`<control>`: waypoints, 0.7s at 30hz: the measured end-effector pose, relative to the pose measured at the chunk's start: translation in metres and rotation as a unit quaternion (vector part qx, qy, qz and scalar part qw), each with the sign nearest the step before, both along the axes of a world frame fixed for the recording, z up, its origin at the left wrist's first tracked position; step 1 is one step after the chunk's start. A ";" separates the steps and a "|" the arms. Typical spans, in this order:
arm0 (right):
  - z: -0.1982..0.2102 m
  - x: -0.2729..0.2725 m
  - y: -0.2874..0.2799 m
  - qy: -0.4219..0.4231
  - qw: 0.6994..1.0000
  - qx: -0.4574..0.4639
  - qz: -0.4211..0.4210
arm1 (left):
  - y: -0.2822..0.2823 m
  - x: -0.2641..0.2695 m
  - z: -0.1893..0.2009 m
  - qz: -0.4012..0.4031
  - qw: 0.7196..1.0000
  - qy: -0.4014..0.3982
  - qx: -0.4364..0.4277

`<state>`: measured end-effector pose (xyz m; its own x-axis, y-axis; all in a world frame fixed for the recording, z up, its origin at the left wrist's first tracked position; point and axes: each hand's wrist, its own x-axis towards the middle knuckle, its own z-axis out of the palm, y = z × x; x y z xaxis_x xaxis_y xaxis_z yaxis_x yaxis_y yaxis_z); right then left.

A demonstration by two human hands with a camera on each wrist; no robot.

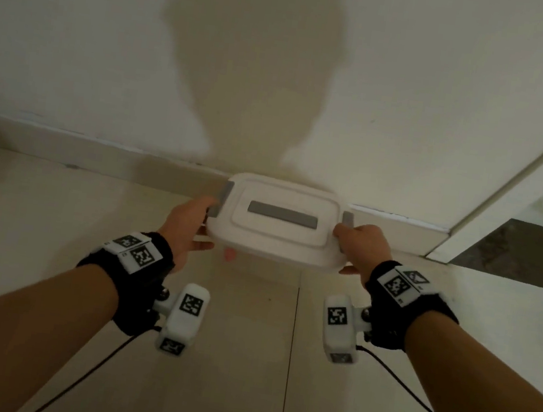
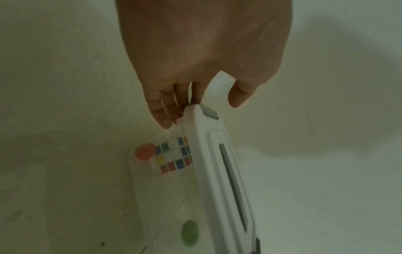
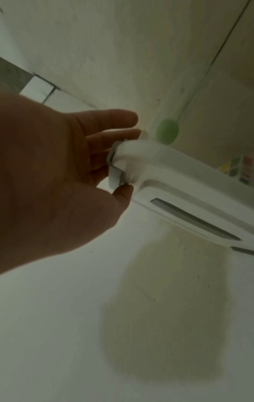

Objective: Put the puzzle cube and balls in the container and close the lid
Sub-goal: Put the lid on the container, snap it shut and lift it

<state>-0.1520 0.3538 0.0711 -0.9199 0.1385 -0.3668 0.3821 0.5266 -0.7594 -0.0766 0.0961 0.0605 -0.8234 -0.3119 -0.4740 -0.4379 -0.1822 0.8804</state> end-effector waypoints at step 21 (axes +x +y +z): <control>-0.060 -0.044 0.001 0.066 0.997 0.025 -0.022 | 0.002 -0.047 -0.034 -0.024 0.996 0.075 0.046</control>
<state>-0.1958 0.3544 0.0115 -0.9523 0.1950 -0.2349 0.3044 0.5496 -0.7780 -0.1237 0.0979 0.0261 -0.8999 -0.2313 -0.3698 -0.3135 -0.2465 0.9170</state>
